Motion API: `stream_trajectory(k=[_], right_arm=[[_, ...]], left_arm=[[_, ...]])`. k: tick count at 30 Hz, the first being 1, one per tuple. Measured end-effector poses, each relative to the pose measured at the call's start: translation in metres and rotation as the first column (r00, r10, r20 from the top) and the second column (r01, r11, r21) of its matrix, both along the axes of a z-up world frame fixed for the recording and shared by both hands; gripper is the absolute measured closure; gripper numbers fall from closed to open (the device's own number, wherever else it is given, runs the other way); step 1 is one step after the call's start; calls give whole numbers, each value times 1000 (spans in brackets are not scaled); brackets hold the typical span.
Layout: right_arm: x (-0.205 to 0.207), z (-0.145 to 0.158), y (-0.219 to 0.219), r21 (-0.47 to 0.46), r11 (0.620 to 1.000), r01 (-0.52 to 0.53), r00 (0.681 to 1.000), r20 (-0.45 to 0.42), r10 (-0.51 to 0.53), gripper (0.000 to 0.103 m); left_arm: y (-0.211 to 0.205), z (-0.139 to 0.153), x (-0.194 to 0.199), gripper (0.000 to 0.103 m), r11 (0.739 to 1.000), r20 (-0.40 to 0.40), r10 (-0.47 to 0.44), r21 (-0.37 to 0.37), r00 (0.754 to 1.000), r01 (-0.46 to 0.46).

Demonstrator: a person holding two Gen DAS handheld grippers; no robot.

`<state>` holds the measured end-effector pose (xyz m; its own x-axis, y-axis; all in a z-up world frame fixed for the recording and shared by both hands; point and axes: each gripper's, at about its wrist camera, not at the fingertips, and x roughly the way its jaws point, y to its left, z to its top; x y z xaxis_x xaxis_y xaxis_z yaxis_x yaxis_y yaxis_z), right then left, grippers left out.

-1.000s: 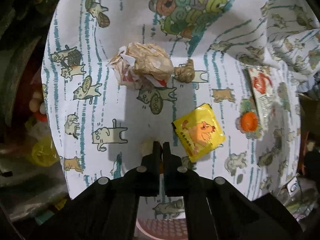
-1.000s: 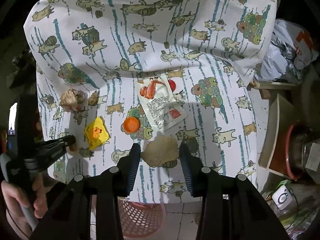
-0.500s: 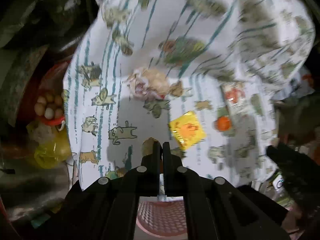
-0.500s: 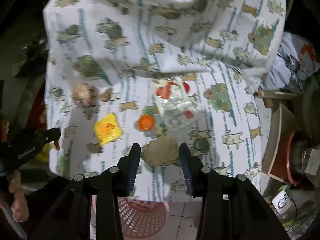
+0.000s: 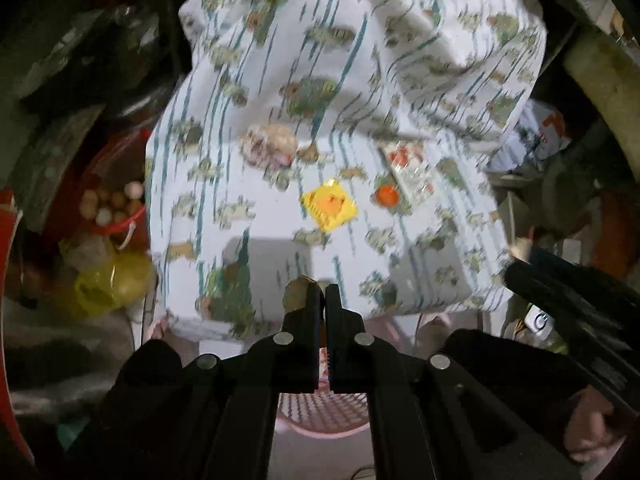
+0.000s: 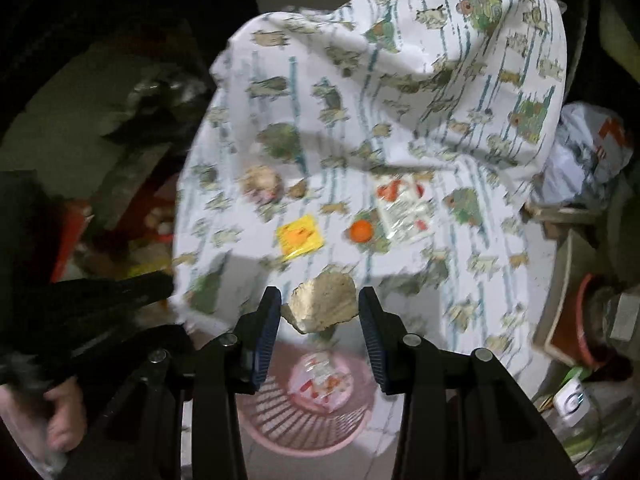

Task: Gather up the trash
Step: 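Carry the bread piece over the pink basket and open the right tool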

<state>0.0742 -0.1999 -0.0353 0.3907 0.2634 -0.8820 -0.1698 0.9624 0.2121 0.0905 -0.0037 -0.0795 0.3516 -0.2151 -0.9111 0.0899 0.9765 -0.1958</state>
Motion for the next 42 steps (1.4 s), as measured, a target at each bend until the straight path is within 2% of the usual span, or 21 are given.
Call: stream_trajectory(k=[5, 10, 13, 18, 24, 26, 27, 31, 32, 34, 37, 42], right_arm=[[-20, -22, 2, 45, 999, -16, 997, -70, 19, 61], [-15, -52, 1, 85, 996, -5, 986, -165, 19, 61], [-11, -61, -2, 90, 996, 17, 983, -184, 0, 61], [-7, -70, -7, 85, 996, 30, 978, -210, -12, 61], [-9, -92, -5, 64, 998, 24, 962, -273, -6, 61], [-10, -98, -4, 51, 999, 20, 958, -287, -4, 61], [-11, -101, -4, 48, 999, 21, 956, -294, -6, 61], [-12, -110, -4, 50, 998, 29, 947, -322, -12, 61], [-12, -113, -5, 46, 998, 32, 944, -329, -15, 61], [-12, -116, -5, 36, 999, 34, 943, -333, -20, 61], [-12, -121, -7, 25, 999, 38, 939, -342, -27, 61], [-15, -136, 1, 2, 1000, 16, 928, -373, -14, 61]], left_arm=[[-1, -46, -8, 101, 1000, -89, -11, 28, 996, 14], [-18, -83, -15, 101, 998, -214, -62, -8, 975, 62], [-28, -101, -20, 101, 997, -265, -76, -5, 961, 78], [-30, -135, -20, 101, 994, -321, -17, 99, 947, 51], [-37, -156, -27, 101, 996, -405, -54, 46, 913, 79], [-38, -160, -27, 100, 996, -422, -54, 37, 905, 77], [-39, -161, -27, 96, 996, -429, -51, 40, 902, 75], [-44, -155, -26, 62, 994, -422, -65, 51, 904, 95], [-44, -152, -26, 57, 993, -413, -64, 60, 908, 97], [-42, -146, -25, 55, 993, -399, -54, 78, 915, 93], [-32, -128, -21, 55, 996, -364, -38, 65, 931, 66], [-9, -89, -12, 54, 998, -261, 14, 63, 965, 2]])
